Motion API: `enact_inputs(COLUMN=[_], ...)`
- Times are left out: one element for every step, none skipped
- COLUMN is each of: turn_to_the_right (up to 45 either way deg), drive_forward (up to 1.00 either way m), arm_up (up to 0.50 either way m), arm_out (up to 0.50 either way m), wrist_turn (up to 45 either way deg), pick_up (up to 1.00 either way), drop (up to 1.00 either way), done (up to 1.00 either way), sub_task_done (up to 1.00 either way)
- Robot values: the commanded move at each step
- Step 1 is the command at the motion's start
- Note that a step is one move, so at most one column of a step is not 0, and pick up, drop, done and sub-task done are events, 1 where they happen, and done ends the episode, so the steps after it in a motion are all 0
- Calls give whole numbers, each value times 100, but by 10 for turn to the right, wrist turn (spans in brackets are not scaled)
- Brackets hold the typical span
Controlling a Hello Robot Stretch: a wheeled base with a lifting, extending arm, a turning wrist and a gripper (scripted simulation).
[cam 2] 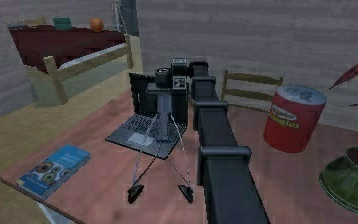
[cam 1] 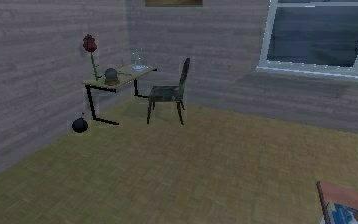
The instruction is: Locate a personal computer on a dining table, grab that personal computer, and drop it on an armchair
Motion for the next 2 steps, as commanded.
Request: enact_inputs(turn_to_the_right=[0, 0], drive_forward=[0, 0], arm_up=[0, 0], arm_out=[0, 0], wrist_turn=[450, 450], pick_up=[0, 0], drop=[0, 0], done=[0, 0], sub_task_done=[0, 0])
